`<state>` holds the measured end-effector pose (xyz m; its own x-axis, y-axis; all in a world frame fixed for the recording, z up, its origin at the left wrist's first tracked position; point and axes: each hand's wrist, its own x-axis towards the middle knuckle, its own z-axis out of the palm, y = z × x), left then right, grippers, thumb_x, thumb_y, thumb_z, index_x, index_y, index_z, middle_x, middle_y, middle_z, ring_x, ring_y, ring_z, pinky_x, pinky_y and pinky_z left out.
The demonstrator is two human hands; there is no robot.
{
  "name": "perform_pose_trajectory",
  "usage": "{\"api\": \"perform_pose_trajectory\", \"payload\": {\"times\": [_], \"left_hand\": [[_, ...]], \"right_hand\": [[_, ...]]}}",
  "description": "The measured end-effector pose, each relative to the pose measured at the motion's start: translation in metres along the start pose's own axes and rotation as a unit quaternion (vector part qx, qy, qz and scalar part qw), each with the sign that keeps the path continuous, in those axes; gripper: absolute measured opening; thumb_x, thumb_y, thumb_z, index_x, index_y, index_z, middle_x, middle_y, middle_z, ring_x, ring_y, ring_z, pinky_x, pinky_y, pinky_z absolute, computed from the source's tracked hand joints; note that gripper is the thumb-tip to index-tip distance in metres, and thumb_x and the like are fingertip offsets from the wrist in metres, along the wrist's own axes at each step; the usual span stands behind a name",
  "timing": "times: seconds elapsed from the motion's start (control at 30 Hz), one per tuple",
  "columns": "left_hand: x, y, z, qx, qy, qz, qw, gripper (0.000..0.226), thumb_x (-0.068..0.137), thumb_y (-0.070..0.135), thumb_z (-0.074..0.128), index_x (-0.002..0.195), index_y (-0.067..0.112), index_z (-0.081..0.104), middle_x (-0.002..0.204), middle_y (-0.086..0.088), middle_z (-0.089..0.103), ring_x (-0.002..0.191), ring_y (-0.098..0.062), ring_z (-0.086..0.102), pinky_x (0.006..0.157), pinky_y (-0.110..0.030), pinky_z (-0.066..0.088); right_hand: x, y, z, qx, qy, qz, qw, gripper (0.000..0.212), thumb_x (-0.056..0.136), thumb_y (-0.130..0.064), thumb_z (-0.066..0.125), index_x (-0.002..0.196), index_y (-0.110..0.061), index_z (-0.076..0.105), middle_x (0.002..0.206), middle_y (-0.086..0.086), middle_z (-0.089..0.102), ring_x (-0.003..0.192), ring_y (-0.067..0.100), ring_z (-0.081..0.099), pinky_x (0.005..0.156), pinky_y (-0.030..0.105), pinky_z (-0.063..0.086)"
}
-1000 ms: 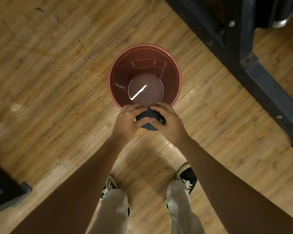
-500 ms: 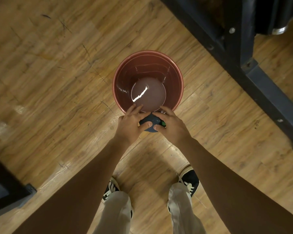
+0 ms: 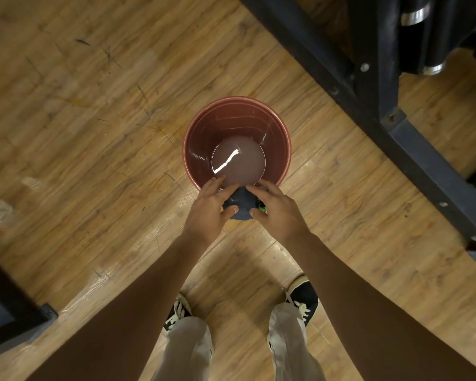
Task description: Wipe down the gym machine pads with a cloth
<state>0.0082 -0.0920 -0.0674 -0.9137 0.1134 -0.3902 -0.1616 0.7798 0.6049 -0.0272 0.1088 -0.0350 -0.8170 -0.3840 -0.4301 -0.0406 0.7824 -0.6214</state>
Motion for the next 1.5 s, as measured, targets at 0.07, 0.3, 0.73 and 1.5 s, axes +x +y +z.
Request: {"api": "perform_pose_trajectory", "payload": {"times": [0.07, 0.3, 0.73, 1.5], "left_hand": [[0.001, 0.003, -0.001, 0.003, 0.009, 0.007, 1.000, 0.061, 0.092, 0.025, 0.070, 0.149, 0.027, 0.049, 0.150, -0.003, 0.047, 0.141, -0.025, 0.039, 0.112, -0.048, 0.041], [-0.007, 0.025, -0.011, 0.033, 0.065, -0.004, 0.997, 0.037, 0.095, 0.021, 0.068, 0.131, 0.027, 0.065, 0.106, 0.010, 0.066, 0.103, -0.015, 0.059, 0.102, -0.044, 0.039], [0.009, 0.023, -0.014, -0.015, 0.115, -0.029, 0.993, 0.031, 0.094, 0.017, 0.065, 0.124, 0.024, 0.069, 0.112, 0.004, 0.069, 0.102, -0.018, 0.063, 0.101, -0.047, 0.043], [-0.021, 0.033, -0.042, 0.053, -0.026, -0.047, 0.997, 0.075, 0.095, 0.006, 0.060, 0.160, 0.027, 0.028, 0.167, 0.000, 0.026, 0.157, -0.022, 0.010, 0.122, -0.060, 0.004]], "right_hand": [[-0.001, 0.001, 0.003, -0.009, 0.003, 0.001, 1.000, 0.059, 0.091, -0.018, 0.072, 0.147, -0.022, 0.054, 0.155, 0.002, 0.046, 0.125, 0.026, 0.059, 0.101, 0.050, 0.049], [-0.001, -0.004, 0.007, -0.003, 0.046, -0.005, 0.999, 0.051, 0.089, -0.007, 0.070, 0.138, -0.018, 0.064, 0.133, 0.002, 0.067, 0.110, 0.025, 0.068, 0.095, 0.049, 0.053], [0.012, -0.006, 0.008, -0.049, 0.020, -0.033, 0.998, 0.054, 0.089, -0.035, 0.074, 0.140, -0.022, 0.062, 0.126, 0.002, 0.065, 0.111, 0.029, 0.056, 0.094, 0.048, 0.046], [0.006, -0.032, -0.019, -0.126, -0.044, 0.003, 0.991, 0.059, 0.103, -0.038, 0.050, 0.157, -0.025, 0.032, 0.149, 0.003, 0.041, 0.131, 0.026, 0.045, 0.103, 0.044, 0.037]]}}
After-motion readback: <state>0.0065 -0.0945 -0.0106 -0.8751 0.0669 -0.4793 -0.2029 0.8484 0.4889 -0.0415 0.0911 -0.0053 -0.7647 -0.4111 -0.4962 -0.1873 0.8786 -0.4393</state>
